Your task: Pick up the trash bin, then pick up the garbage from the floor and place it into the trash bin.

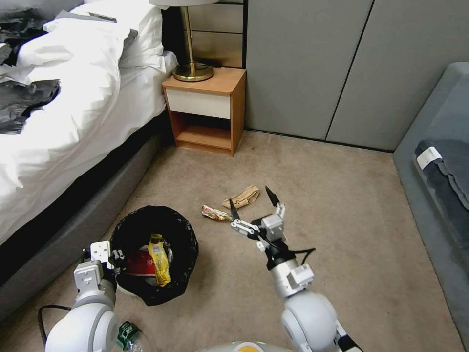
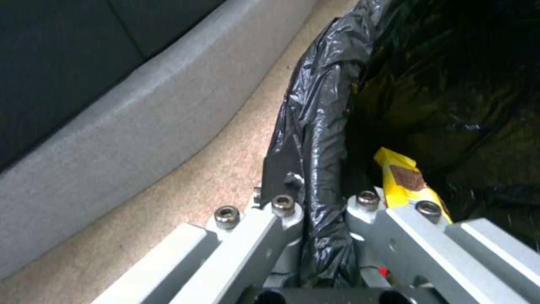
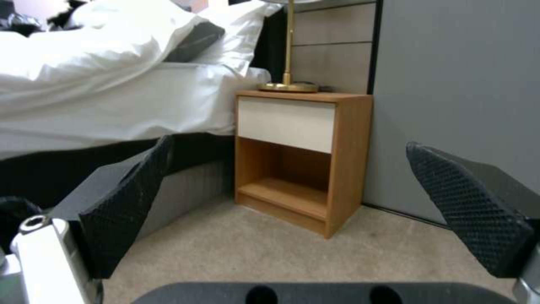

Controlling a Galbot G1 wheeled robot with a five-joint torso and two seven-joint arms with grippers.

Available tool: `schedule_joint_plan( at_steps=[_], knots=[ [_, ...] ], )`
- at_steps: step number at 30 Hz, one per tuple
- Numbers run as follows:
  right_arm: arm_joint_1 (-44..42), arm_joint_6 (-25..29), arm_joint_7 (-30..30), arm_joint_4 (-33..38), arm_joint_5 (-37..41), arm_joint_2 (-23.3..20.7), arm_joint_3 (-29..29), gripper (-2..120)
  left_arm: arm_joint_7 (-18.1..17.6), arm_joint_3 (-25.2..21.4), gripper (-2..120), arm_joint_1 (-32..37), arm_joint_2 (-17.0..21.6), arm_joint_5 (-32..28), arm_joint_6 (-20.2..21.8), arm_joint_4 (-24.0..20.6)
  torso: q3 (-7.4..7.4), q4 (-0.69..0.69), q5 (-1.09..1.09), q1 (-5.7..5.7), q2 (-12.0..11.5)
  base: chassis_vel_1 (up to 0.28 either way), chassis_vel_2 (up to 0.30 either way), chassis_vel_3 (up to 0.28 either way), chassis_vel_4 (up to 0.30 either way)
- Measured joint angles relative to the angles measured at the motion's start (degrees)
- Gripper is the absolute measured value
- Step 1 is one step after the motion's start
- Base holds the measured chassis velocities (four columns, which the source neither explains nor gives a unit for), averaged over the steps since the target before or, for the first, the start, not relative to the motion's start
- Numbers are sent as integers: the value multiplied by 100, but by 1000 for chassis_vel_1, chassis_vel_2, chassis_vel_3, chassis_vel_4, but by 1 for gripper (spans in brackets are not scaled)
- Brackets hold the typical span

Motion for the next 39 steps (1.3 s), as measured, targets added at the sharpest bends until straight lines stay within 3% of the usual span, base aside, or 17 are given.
schedule_joint_plan(
  at_steps=[15,39],
  knots=[
    [135,43,-120,-26,167,-81,109,100,10,7,1,75,20,-3,-14,-118,0,0,0,0,0,15,17,13,18],
    [235,8,-160,0,231,-132,138,100,10,17,1,86,21,26,-3,-204,0,0,0,0,0,103,99,104,103]
  ],
)
